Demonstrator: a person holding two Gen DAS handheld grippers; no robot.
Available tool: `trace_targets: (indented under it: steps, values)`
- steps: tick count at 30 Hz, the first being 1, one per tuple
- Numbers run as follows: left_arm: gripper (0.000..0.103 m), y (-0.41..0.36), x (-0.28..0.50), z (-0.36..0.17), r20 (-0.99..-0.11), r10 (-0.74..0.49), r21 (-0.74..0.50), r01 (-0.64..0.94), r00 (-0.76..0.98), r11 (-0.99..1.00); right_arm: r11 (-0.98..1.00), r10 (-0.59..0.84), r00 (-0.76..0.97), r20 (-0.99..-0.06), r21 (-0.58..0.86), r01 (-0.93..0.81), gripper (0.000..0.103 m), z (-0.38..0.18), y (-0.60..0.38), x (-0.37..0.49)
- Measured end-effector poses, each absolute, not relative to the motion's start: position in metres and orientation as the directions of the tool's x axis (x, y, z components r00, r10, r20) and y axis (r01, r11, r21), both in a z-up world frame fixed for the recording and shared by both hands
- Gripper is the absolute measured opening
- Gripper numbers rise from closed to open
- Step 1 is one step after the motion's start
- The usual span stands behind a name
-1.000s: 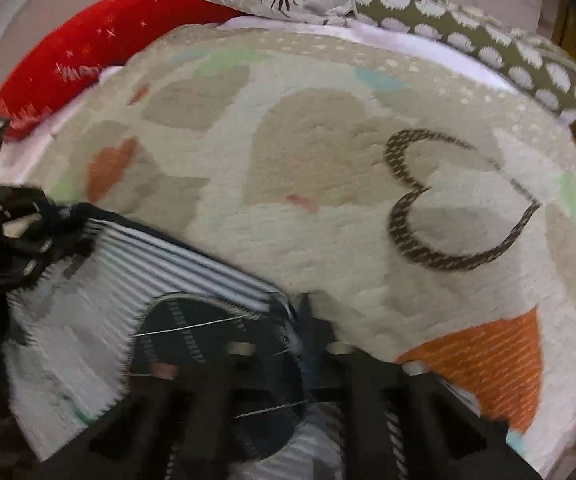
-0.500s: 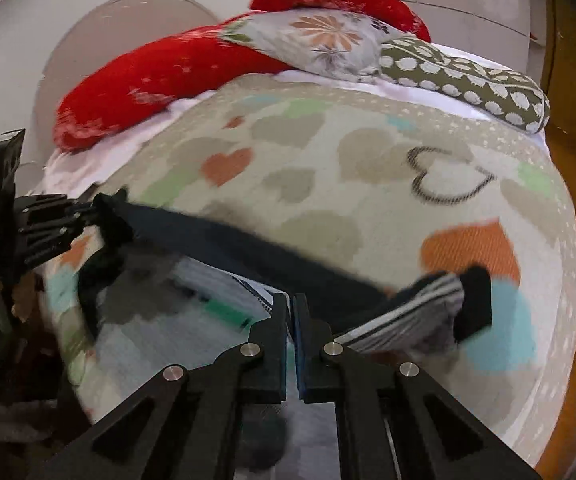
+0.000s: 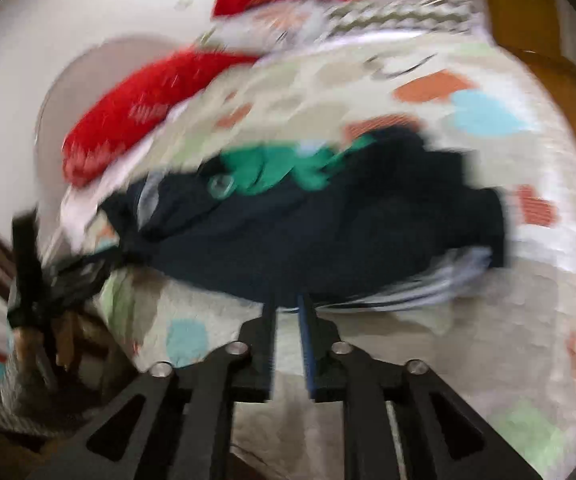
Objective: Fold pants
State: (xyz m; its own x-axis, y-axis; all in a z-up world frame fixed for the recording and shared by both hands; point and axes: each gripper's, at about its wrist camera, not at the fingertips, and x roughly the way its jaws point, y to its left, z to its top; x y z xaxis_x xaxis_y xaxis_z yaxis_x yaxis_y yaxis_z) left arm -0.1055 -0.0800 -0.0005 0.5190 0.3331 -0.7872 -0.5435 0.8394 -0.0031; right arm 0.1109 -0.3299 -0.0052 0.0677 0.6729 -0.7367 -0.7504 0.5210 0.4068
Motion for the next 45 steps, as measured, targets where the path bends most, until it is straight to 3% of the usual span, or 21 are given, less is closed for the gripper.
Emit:
trace_targets:
  steps: [2,4,12,13,14,22,24,26,28,30,32,35,43,45]
  values:
    - [0.059,-0.08,-0.114,0.004,-0.784,0.346,-0.009,-0.567,0.515,0.824,0.599,0.67,0.187,-0.718,0.375,-0.707,0.045,0.008,-0.349,0.121]
    - [0.06,-0.08,-0.124,0.007,-0.787,0.351,-0.029,-0.598,0.508,0.801,0.674,0.635,0.301,-0.711,0.32,-0.666,0.049,0.018,-0.359,0.131]
    - [0.06,-0.076,-0.14,0.017,-0.773,0.362,-0.079,-0.644,0.521,0.761,0.769,0.494,0.457,-0.74,0.127,-0.626,0.048,0.007,-0.314,0.166]
    - [0.06,-0.074,-0.141,0.018,-0.771,0.364,-0.084,-0.649,0.523,0.756,0.759,0.493,0.421,-0.761,0.14,-0.636,0.018,0.001,-0.309,0.168]
    - [0.06,-0.072,-0.142,0.018,-0.77,0.364,-0.088,-0.653,0.524,0.752,0.741,0.5,0.348,-0.793,0.183,-0.646,0.007,-0.005,-0.302,0.172]
    - [0.06,-0.061,-0.146,0.01,-0.792,0.32,-0.152,-0.675,0.521,0.722,0.824,0.484,0.397,-0.78,0.254,-0.506,0.007,0.0,-0.352,0.177]
    - [0.06,-0.064,-0.144,0.013,-0.79,0.326,-0.141,-0.672,0.519,0.727,0.846,0.45,0.384,-0.806,0.247,-0.471,0.013,-0.01,-0.355,0.186]
    - [0.06,-0.066,-0.139,0.019,-0.783,0.336,-0.128,-0.663,0.524,0.738,0.868,0.435,0.396,-0.809,0.259,-0.423,0.044,-0.012,-0.366,0.188]
    - [0.062,-0.065,-0.13,0.024,-0.777,0.334,-0.127,-0.652,0.534,0.748,0.861,0.486,0.428,-0.762,0.332,-0.386,0.054,0.001,-0.383,0.183]
    - [0.069,-0.061,-0.116,0.029,-0.774,0.329,-0.133,-0.647,0.541,0.751,0.857,0.507,0.482,-0.714,0.358,-0.371,0.054,0.018,-0.392,0.175]
    - [0.069,-0.054,-0.1,0.031,-0.777,0.321,-0.138,-0.645,0.541,0.751,0.834,0.546,0.513,-0.662,0.372,-0.408,0.054,0.037,-0.391,0.163]
    - [0.069,-0.036,-0.073,0.03,-0.772,0.314,-0.155,-0.642,0.553,0.751,0.743,0.65,0.424,-0.63,0.412,-0.527,0.054,0.05,-0.359,0.15]
    - [0.072,0.058,-0.054,-0.038,-0.859,0.275,-0.211,-0.788,0.432,0.578,0.685,0.622,0.206,-0.755,0.398,-0.61,0.053,-0.019,-0.262,0.171]
    - [0.075,0.074,-0.068,-0.055,-0.832,0.204,-0.35,-0.772,0.517,0.53,0.744,0.565,0.255,-0.785,0.351,-0.568,0.038,-0.038,-0.261,0.192]
